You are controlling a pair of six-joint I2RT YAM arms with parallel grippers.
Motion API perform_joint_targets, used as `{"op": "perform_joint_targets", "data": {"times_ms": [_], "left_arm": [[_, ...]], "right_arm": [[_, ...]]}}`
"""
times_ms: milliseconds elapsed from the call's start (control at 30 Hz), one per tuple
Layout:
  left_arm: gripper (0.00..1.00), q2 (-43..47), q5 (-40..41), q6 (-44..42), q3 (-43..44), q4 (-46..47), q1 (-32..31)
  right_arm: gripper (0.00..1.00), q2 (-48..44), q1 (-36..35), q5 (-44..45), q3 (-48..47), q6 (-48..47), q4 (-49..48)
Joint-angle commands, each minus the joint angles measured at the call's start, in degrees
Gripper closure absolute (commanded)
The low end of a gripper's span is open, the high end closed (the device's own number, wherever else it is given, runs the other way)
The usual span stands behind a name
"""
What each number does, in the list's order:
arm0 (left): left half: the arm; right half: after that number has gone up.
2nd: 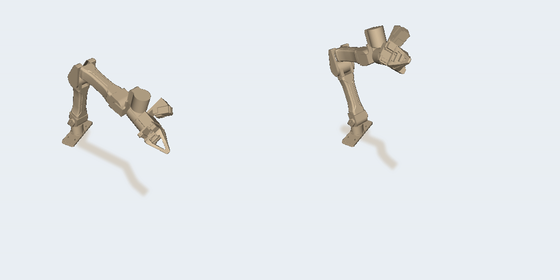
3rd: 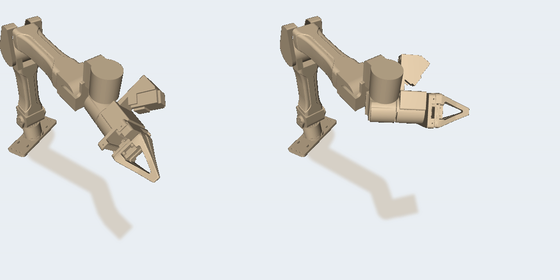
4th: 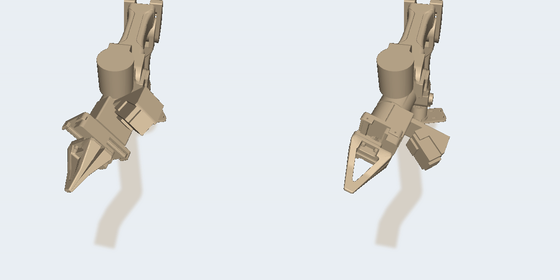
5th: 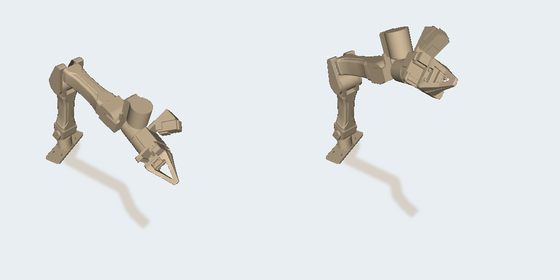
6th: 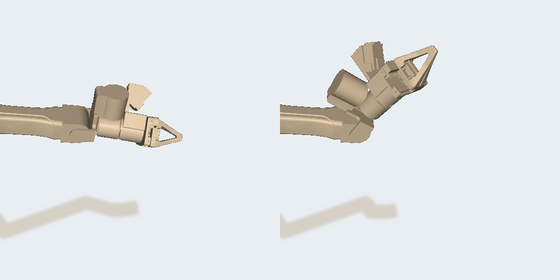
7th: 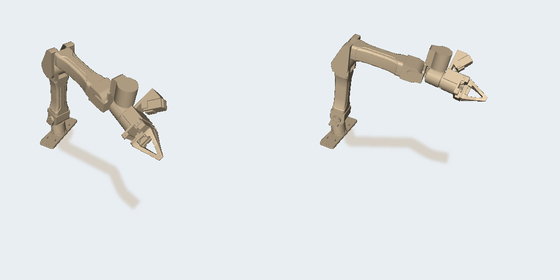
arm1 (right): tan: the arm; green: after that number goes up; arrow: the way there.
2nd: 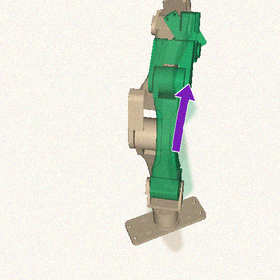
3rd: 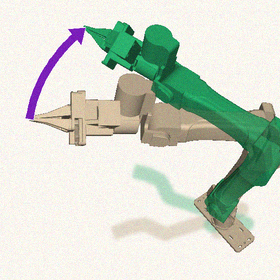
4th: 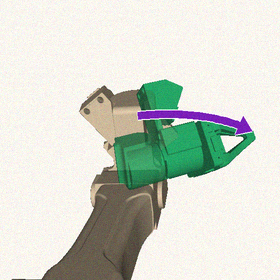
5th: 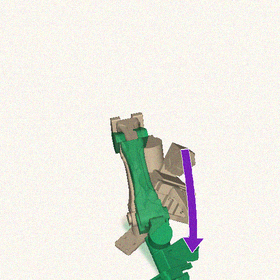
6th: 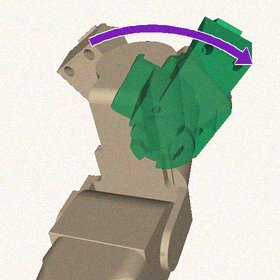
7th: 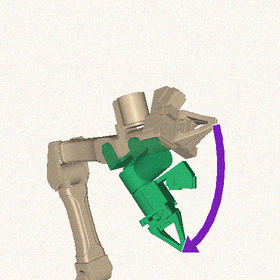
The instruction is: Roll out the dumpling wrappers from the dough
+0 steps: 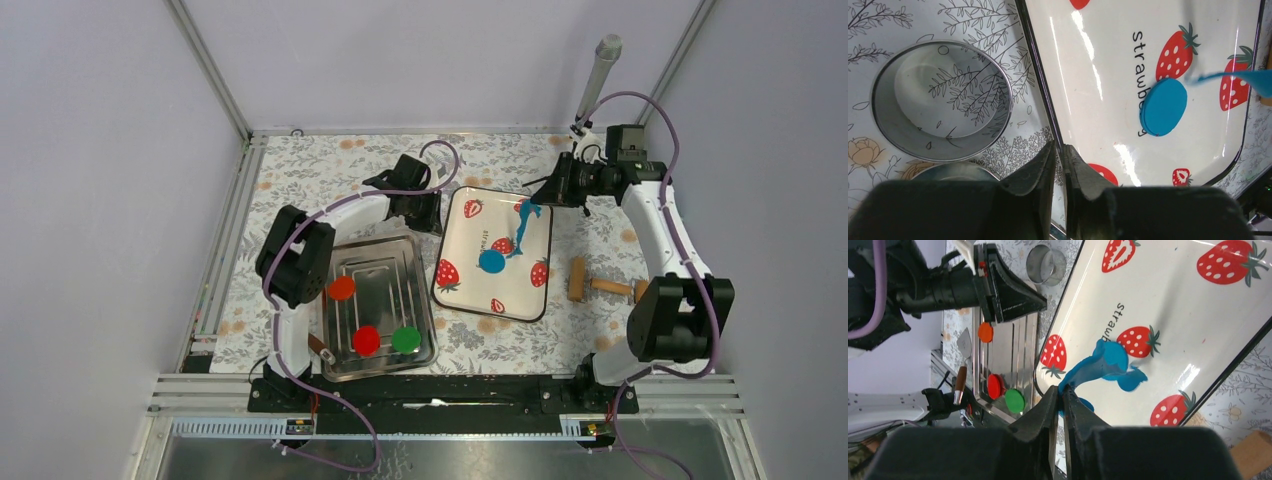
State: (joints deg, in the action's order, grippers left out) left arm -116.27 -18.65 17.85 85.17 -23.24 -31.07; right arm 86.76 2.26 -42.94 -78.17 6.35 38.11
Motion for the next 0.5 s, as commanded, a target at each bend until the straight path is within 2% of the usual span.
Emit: {"op": "perform_joint_targets", "data": {"times_ms": [0, 233, 333, 467], "left_arm": [[0.83, 4.51, -0.86, 0.53, -0.78, 2.47, 0.33], [0.83, 5.03, -1.49, 1.35, -1.49, 2.77, 0.44], [0.83, 5.02, -1.67, 1.56, -1.58, 2.81, 0.59], [0.83, 4.85, -1.9, 2.0, -1.43, 3.08, 0.57]], "right_arm": [[0.86, 3.35, -0.15, -1.6, -4.14, 3.28, -5.01], [0.85, 9.56, -0.13, -1.05, -14.07, 4.45, -7.65], [0.76, 12.51, -0.21, -0.12, -17.43, 3.15, -7.12], [0.76, 14.21, -0.36, 0.44, -15.44, 2.41, -5.21]]}}
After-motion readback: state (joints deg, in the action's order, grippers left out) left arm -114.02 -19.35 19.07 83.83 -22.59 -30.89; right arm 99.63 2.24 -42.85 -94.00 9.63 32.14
